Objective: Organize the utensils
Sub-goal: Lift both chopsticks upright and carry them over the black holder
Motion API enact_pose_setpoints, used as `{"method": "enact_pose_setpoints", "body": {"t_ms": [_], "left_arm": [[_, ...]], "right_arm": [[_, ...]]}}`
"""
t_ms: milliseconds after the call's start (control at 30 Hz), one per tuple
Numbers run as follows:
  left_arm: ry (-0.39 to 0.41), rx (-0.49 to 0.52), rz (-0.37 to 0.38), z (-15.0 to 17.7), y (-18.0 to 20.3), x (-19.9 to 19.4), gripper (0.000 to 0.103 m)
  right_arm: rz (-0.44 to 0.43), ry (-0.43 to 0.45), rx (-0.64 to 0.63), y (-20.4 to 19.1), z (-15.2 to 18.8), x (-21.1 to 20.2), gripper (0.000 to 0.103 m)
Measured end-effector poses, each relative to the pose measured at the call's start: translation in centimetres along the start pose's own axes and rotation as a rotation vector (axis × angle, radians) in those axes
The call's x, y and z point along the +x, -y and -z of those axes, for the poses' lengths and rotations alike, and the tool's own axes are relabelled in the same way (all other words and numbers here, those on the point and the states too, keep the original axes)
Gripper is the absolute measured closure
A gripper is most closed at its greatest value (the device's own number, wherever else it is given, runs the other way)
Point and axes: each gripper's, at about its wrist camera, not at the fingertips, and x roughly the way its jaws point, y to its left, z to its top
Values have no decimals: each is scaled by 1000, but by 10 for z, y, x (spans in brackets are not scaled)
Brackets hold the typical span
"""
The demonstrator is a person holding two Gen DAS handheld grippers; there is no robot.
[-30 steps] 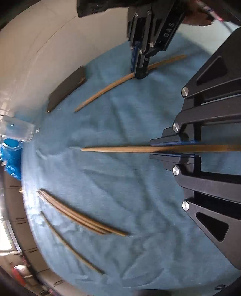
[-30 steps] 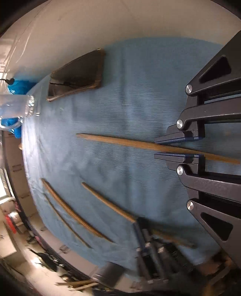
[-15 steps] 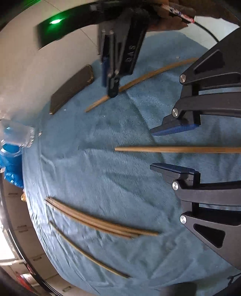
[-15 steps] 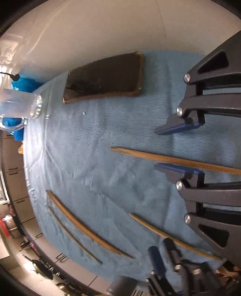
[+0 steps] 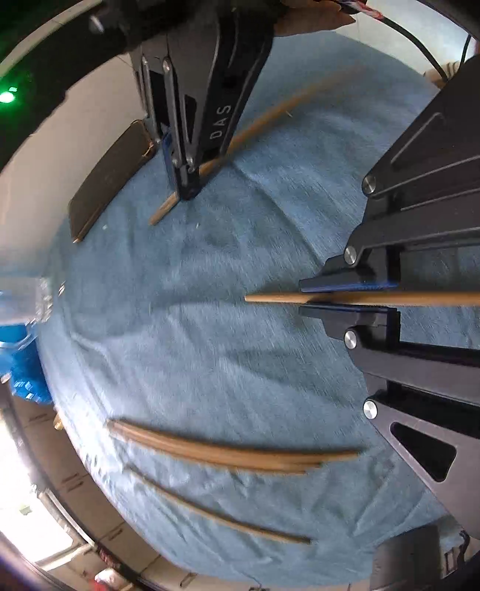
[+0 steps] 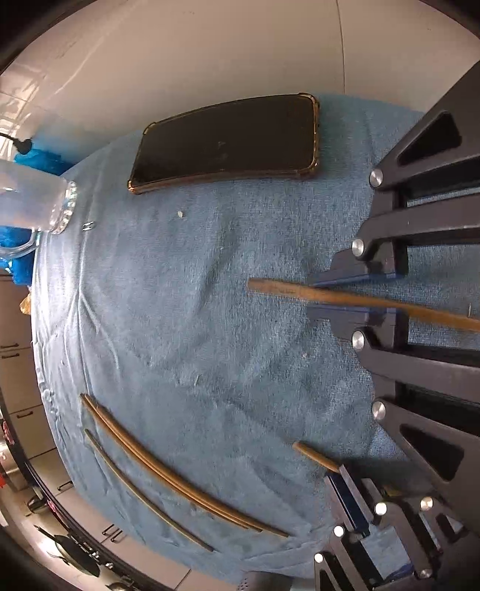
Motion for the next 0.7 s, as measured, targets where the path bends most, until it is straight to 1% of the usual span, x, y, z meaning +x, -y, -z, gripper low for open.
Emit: {"method": "enact_pose_setpoints", "body": {"t_ms": [33, 100, 233, 333, 467, 700], "left_arm": [[32, -12, 7, 5, -3, -7, 97], [103, -52, 48, 16, -13, -27, 97], [231, -119, 60, 35, -31, -67, 97], [320, -161, 67, 53, -42, -99, 97], [437, -202, 59, 76, -48, -139, 97], [609, -280, 25, 117, -70, -198, 97]], "right_arm": [[4, 6, 2, -1, 2, -1, 95], [-22, 27, 32, -2, 8, -7, 96], [-116, 159, 60, -7, 22, -40, 95], [-150, 256, 60, -15, 34, -68, 95], [-192, 370, 44, -34, 50, -102, 95], [-226, 503, 4, -68, 69, -141, 95]]}}
